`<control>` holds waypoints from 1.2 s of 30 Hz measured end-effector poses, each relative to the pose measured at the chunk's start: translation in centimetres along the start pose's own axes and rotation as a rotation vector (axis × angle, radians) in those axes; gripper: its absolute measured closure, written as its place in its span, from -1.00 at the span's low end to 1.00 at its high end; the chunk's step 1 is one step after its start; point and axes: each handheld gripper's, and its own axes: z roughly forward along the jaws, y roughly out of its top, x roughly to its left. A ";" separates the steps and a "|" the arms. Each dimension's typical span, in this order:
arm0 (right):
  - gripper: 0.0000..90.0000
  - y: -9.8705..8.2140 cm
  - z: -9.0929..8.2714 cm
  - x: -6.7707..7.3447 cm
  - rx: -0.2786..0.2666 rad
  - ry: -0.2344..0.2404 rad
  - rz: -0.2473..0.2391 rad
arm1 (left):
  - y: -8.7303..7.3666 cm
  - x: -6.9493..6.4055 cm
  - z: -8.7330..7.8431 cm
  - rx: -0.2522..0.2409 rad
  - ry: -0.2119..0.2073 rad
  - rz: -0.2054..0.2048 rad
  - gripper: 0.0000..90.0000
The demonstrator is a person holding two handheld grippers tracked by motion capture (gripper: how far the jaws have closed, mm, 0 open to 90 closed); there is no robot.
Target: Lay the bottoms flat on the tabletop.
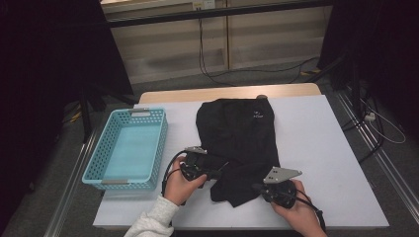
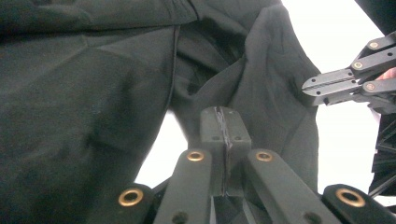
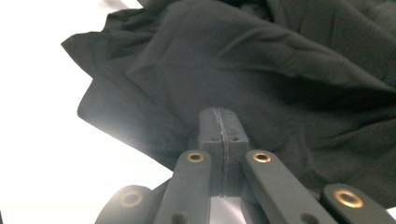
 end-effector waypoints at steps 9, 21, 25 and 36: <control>1.00 1.3 -1.8 -1.6 -0.091 -0.016 0.042 | 0.4 -0.2 -0.7 -0.026 -0.001 0.016 1.00; 0.65 0.6 -0.1 0.2 -0.040 0.056 0.002 | 0.2 0.1 -0.5 -0.023 0.000 -0.005 1.00; 0.37 0.7 0.0 1.2 -0.026 0.091 -0.030 | 0.1 0.2 -0.5 -0.021 -0.002 -0.007 1.00; 0.96 1.0 1.3 2.7 0.033 0.066 -0.146 | -0.1 0.2 -0.6 -0.025 0.006 -0.011 1.00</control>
